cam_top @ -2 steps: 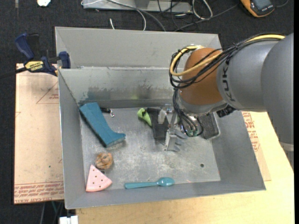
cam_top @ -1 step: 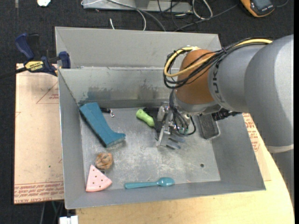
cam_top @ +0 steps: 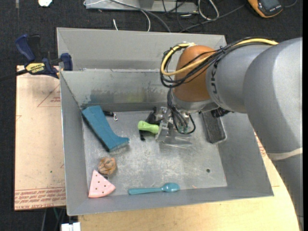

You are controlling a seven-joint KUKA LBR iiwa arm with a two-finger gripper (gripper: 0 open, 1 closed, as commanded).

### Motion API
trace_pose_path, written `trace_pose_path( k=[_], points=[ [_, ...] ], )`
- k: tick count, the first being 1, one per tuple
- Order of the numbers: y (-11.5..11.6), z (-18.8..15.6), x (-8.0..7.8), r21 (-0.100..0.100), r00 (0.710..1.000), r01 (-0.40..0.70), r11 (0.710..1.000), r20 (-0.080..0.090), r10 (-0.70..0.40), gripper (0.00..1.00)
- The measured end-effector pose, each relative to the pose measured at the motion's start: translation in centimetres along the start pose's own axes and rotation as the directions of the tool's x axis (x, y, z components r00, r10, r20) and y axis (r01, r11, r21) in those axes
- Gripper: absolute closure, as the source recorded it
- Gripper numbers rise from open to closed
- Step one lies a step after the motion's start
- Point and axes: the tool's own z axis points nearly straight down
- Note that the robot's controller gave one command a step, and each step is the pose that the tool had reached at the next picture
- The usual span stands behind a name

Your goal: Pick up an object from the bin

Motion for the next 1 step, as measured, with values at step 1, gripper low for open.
trace_pose_path(
  k=[1],
  points=[
    [0.0,0.0,0.0,0.0,1.0,0.0,1.0,0.0,0.0,1.0]
  ],
)
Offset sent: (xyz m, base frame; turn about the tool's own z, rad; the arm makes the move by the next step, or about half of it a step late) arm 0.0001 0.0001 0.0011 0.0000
